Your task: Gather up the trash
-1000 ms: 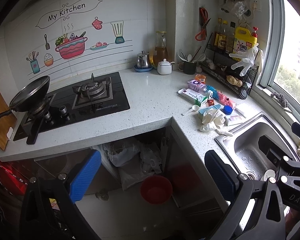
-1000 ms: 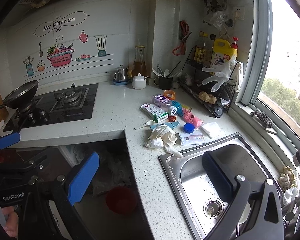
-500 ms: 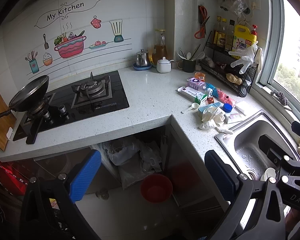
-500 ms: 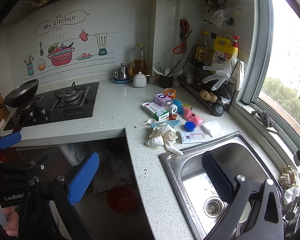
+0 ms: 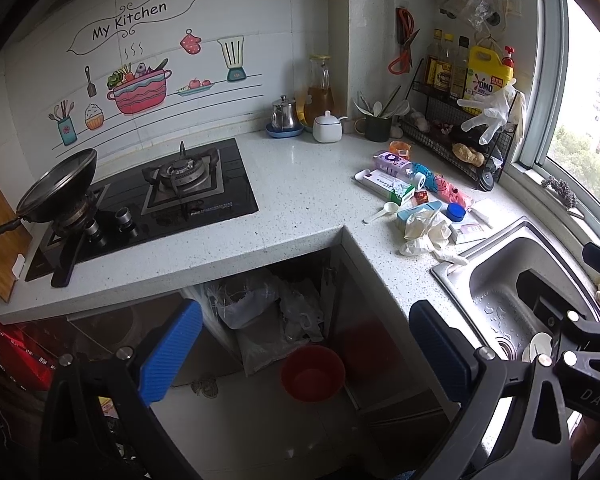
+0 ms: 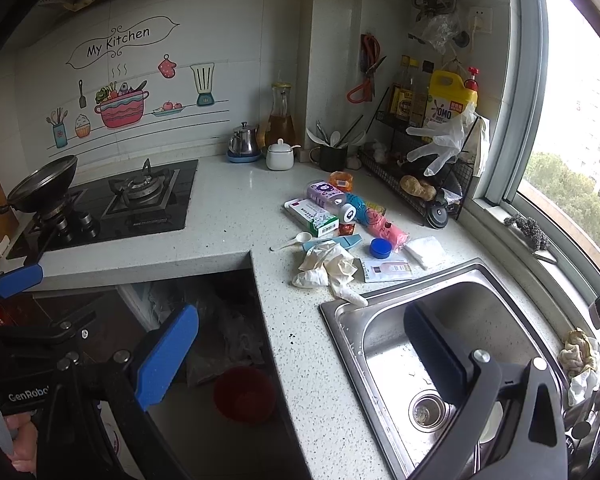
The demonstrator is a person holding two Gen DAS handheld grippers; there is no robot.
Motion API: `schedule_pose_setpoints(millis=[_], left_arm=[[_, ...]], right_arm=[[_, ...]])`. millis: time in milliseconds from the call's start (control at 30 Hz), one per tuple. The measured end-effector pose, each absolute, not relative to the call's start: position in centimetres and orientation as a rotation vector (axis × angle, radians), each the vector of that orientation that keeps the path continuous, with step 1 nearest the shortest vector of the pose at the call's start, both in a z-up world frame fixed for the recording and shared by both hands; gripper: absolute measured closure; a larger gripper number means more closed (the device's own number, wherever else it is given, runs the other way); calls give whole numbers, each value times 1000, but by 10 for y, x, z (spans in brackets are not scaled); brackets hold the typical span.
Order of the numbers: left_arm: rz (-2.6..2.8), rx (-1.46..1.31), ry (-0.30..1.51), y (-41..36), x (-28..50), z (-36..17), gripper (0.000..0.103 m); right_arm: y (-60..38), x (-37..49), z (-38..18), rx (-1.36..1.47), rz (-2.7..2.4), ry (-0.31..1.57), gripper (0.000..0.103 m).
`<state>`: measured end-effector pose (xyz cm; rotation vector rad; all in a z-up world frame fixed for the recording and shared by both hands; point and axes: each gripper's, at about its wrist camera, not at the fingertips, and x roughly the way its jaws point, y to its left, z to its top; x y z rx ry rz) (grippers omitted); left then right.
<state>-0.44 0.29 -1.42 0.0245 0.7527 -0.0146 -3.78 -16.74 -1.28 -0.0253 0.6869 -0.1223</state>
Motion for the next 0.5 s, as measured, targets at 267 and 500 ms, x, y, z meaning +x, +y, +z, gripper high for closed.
schedule_pose_setpoints(millis=[267, 500], left_arm=[[-38, 23, 764, 0, 3, -16, 0], [-71, 48, 778, -7, 20, -17, 0]], right_arm=[[-169, -37, -13, -33, -130, 689, 0], [-175, -31, -15, -22, -146, 694, 0]])
